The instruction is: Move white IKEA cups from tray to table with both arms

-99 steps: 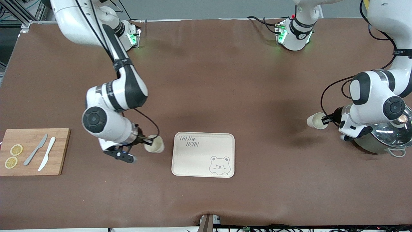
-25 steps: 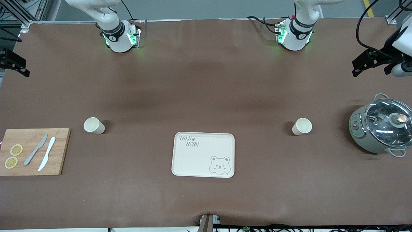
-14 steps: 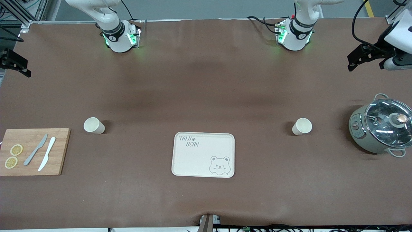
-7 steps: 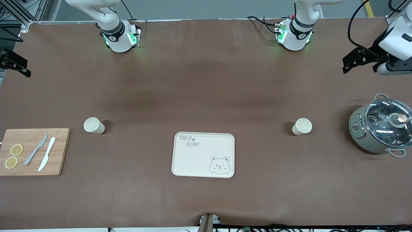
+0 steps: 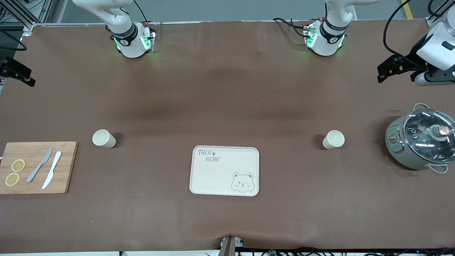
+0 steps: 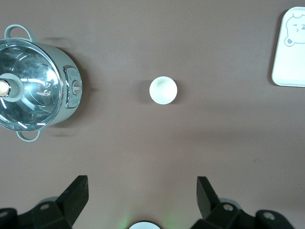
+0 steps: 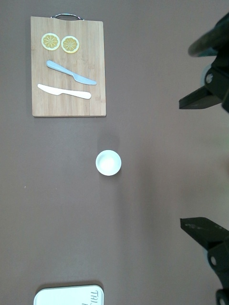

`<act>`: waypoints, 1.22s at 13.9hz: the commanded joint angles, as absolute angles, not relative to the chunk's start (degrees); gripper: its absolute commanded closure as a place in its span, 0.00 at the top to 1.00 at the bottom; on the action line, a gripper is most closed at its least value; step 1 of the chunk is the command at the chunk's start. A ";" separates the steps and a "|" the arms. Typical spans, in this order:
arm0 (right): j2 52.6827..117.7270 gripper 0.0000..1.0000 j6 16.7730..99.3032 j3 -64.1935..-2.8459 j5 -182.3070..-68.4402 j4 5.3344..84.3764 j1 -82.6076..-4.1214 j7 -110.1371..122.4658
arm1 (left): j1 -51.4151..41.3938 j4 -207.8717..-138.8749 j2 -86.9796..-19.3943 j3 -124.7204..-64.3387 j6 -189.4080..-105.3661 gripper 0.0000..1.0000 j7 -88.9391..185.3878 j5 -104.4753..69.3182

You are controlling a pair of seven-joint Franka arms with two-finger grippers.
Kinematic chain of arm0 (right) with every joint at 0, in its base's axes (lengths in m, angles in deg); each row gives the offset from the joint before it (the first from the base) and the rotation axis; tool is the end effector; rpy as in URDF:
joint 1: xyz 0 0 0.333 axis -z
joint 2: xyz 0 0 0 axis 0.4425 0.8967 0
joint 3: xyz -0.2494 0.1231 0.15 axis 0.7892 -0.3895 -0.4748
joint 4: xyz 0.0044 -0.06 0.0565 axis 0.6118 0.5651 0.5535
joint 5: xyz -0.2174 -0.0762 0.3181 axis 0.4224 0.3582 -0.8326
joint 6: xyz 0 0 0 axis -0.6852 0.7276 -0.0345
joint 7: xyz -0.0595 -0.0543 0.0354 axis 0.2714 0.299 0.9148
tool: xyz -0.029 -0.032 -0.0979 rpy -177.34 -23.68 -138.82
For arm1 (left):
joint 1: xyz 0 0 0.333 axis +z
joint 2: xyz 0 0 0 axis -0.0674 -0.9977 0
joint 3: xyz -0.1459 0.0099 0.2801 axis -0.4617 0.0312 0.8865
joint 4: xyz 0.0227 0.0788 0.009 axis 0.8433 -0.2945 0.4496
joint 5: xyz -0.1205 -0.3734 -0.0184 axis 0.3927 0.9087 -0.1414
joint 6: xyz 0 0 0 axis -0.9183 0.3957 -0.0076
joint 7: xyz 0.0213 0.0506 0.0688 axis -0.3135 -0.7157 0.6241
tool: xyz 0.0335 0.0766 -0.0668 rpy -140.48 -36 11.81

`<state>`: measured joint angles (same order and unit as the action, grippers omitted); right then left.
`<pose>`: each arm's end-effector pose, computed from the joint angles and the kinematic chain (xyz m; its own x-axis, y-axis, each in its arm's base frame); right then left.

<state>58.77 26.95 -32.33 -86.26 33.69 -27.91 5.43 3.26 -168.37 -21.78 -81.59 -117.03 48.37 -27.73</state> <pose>0.5259 -0.0521 0.6625 0.9998 -0.0156 -0.0103 -0.0153 -0.9994 0.0314 0.5135 -0.0535 0.6360 0.9993 0.0142 -0.0351 0.0130 -0.9993 -0.0338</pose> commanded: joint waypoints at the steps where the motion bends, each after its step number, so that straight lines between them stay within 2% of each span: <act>1: 58.23 1.00 26.44 -32.29 -89.48 33.81 -27.50 4.21 | 3.07 -166.92 -22.47 -81.04 -117.15 1.00 46.96 -26.75; 17: 58.31 1.00 26.62 -32.38 -89.58 33.55 -27.50 4.38 | 4.30 -164.63 -24.23 -80.95 -116.71 1.00 46.70 -27.10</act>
